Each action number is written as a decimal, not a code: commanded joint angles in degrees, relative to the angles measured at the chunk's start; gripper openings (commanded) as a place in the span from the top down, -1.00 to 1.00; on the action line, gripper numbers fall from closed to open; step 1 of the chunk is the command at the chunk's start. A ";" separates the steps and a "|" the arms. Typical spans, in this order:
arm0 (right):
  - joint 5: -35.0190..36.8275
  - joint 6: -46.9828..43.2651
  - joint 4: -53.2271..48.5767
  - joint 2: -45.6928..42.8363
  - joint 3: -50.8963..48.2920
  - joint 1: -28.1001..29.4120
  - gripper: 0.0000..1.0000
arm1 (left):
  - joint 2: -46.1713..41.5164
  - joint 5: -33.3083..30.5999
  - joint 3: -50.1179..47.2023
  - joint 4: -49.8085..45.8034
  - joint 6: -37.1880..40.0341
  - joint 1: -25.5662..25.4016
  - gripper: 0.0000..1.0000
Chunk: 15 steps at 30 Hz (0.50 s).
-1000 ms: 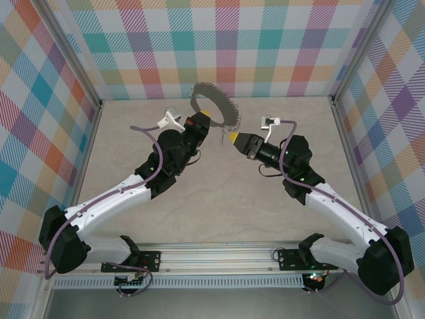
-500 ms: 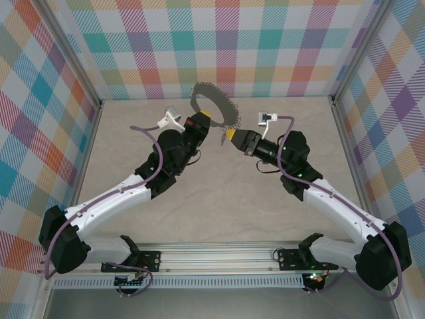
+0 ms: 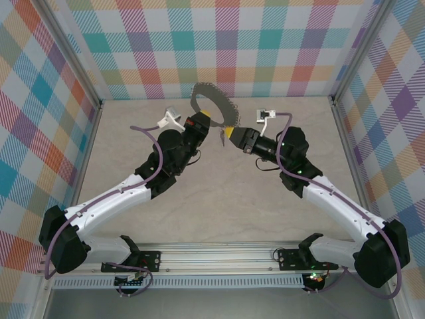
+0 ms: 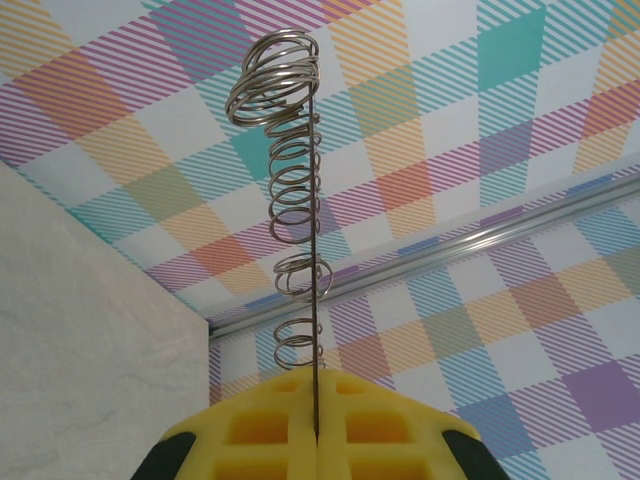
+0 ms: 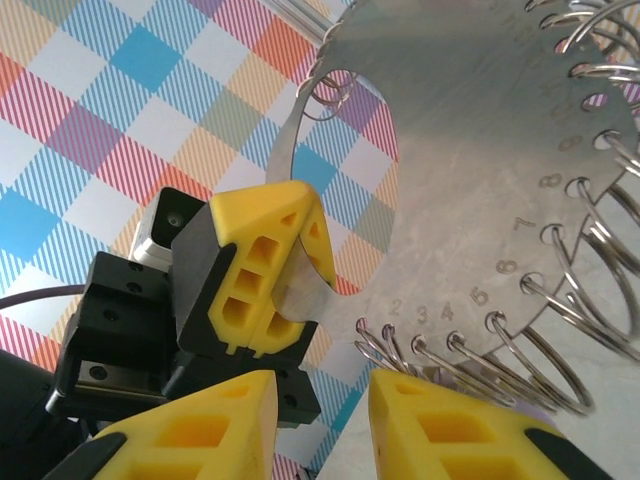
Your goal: Put the keys on the keyring
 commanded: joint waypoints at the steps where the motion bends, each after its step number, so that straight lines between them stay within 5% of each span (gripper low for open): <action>1: 0.14 -1.86 -1.84 -2.19 0.25 0.36 0.40 | -0.68 -0.61 2.38 3.51 1.19 -0.73 1.00; 15: 0.35 -1.04 -1.64 -2.81 -2.21 0.32 0.36 | -0.19 -0.25 2.52 3.71 0.84 -0.78 1.00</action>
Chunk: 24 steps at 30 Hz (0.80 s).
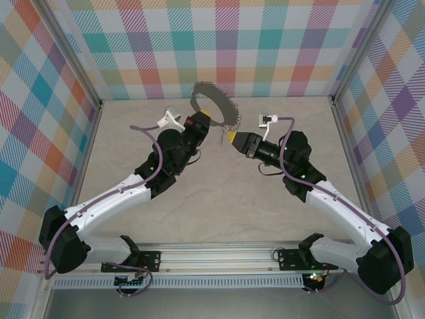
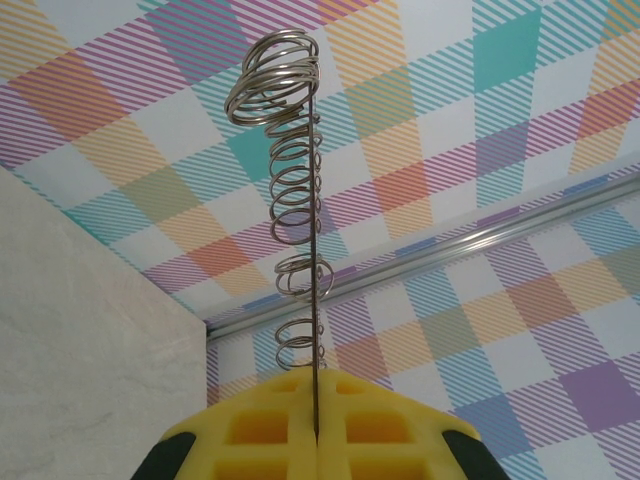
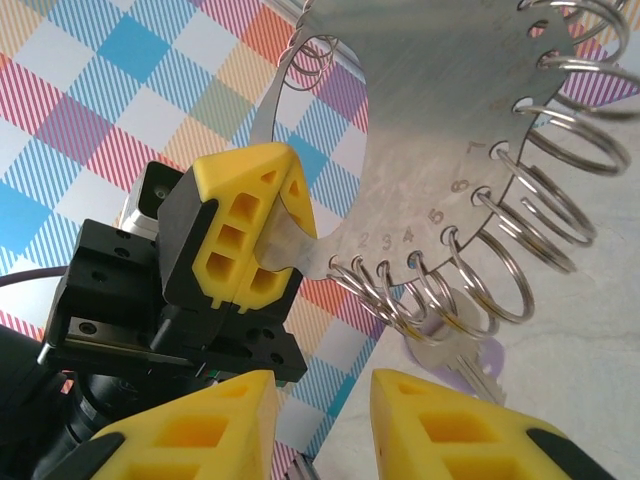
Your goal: Put the keys on the keyring
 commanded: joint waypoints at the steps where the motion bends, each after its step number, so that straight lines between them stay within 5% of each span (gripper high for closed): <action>1: 0.59 -1.06 0.36 0.44 0.24 0.32 0.33 | -0.24 -0.32 2.26 3.73 0.82 -0.72 1.00; 24: 0.01 -6.18 -5.30 4.67 9.69 0.15 0.29 | -0.51 -0.31 1.95 3.91 0.97 -0.72 1.00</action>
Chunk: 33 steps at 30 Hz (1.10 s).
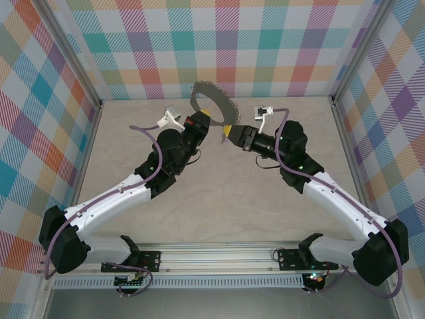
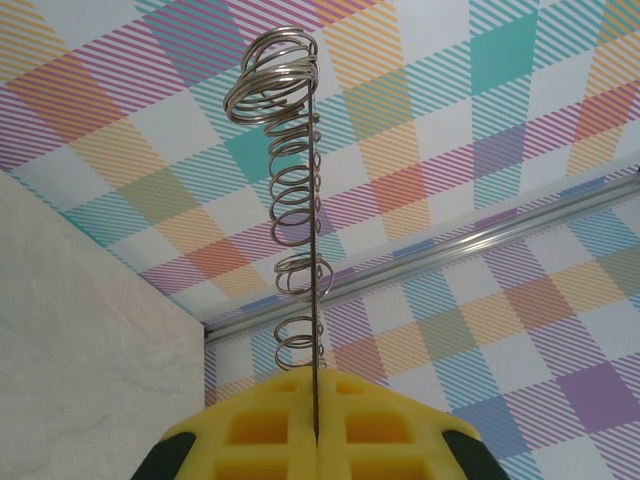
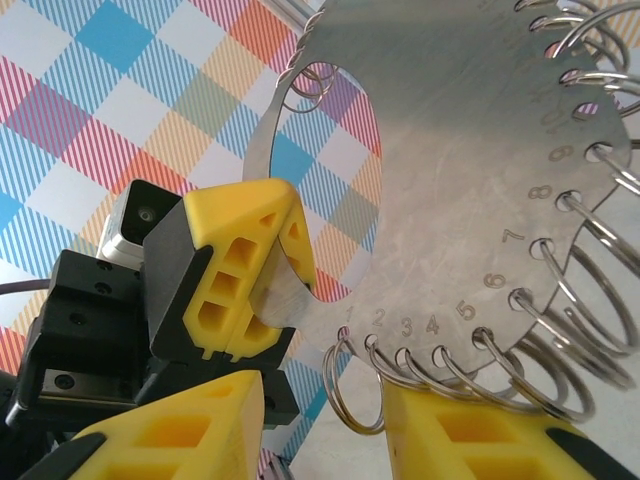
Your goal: Put the keys on the keyring
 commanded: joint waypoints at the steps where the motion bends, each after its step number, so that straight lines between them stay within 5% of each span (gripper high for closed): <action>1: -0.58 -1.92 0.26 0.46 2.61 0.12 0.30 | -0.52 -0.31 1.89 3.80 1.01 -0.71 1.00; 33: 0.19 -3.50 -5.91 0.49 4.24 -3.16 1.00 | -1.06 0.16 1.64 3.49 1.54 -0.70 1.00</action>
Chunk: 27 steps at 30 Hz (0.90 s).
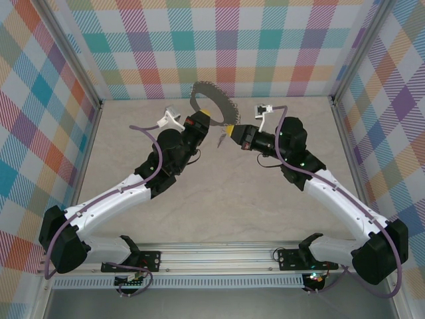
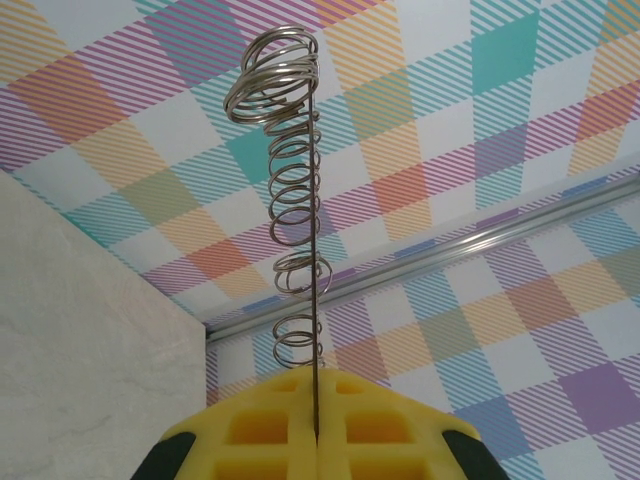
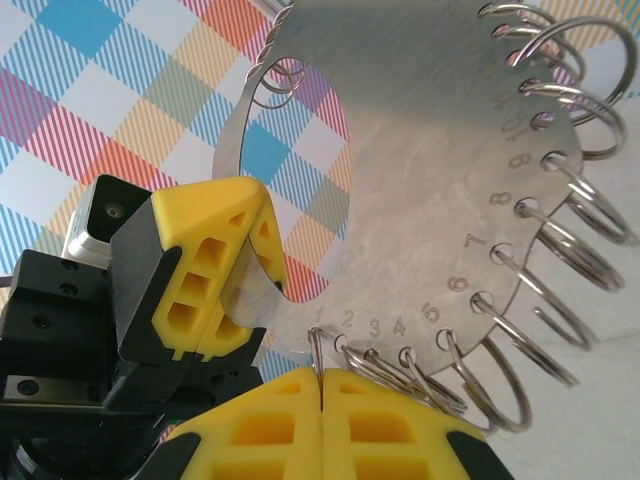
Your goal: Put the keys on the keyring
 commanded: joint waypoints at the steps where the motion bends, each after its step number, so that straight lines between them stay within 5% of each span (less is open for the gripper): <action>1: 0.22 -0.40 0.02 -0.08 1.53 -1.66 1.00 | -1.11 0.27 1.55 3.68 1.30 -0.75 1.00; 13: -4.19 -0.36 3.19 -1.02 0.18 -3.81 1.00 | -1.62 0.37 2.26 1.08 3.07 -0.70 0.96; 27: -12.24 -7.09 -0.69 0.85 3.89 -7.32 1.00 | -1.70 0.40 2.78 -3.36 3.23 -0.69 -0.11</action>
